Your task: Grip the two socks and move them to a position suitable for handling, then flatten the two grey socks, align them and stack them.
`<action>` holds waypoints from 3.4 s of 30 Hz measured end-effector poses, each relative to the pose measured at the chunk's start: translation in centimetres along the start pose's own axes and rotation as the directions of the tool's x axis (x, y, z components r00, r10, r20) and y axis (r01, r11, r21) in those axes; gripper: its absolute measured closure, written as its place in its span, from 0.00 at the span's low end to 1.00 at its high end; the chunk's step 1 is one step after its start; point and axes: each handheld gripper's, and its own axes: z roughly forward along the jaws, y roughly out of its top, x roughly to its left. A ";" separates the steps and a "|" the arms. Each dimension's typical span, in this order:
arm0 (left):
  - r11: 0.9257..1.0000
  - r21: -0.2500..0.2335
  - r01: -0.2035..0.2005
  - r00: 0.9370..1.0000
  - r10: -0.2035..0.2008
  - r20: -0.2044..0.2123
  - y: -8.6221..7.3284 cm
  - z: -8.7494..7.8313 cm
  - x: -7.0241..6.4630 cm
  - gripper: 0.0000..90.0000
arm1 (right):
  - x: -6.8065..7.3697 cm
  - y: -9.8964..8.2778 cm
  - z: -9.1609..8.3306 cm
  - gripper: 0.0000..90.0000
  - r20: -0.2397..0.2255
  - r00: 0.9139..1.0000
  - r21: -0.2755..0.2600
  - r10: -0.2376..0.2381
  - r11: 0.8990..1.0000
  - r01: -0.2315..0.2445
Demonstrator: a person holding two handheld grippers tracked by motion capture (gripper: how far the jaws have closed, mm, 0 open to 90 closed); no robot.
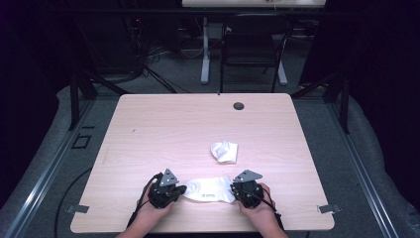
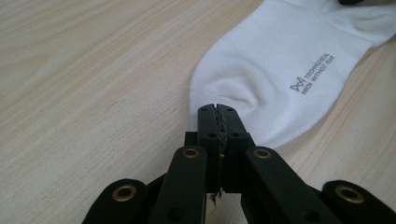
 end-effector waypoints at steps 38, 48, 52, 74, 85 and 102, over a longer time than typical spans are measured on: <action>0.996 -0.076 0.048 0.998 -0.050 -0.026 0.1 -2.2 1.1 0.64 | -0.7 1.4 -1.4 0.68 -0.005 0.996 -0.121 0.084 0.989 -0.084; 0.995 -0.085 0.052 0.998 -0.056 -0.042 0.2 -2.3 1.4 0.59 | -0.4 2.8 -0.5 0.62 0.004 0.999 -0.085 0.040 0.996 -0.040; 0.994 -0.086 0.062 0.997 -0.066 -0.047 0.2 -2.3 1.6 0.57 | -0.4 4.1 -0.1 0.61 0.013 1.000 -0.084 0.011 0.996 -0.010; 0.994 -0.093 0.064 0.994 -0.073 -0.087 0.5 -2.1 2.0 0.49 | -2.8 8.4 3.3 0.67 0.044 0.993 -0.097 0.106 0.990 -0.102; 0.991 -0.101 0.084 0.989 -0.095 -0.112 0.1 -2.4 2.8 0.58 | -1.7 9.8 5.4 0.63 0.068 0.995 -0.090 0.078 0.993 -0.071; 0.990 -0.108 0.096 0.989 -0.107 -0.101 0.0 -2.4 3.0 0.64 | -1.4 9.6 7.0 0.97 0.108 0.993 -0.007 0.044 0.999 -0.044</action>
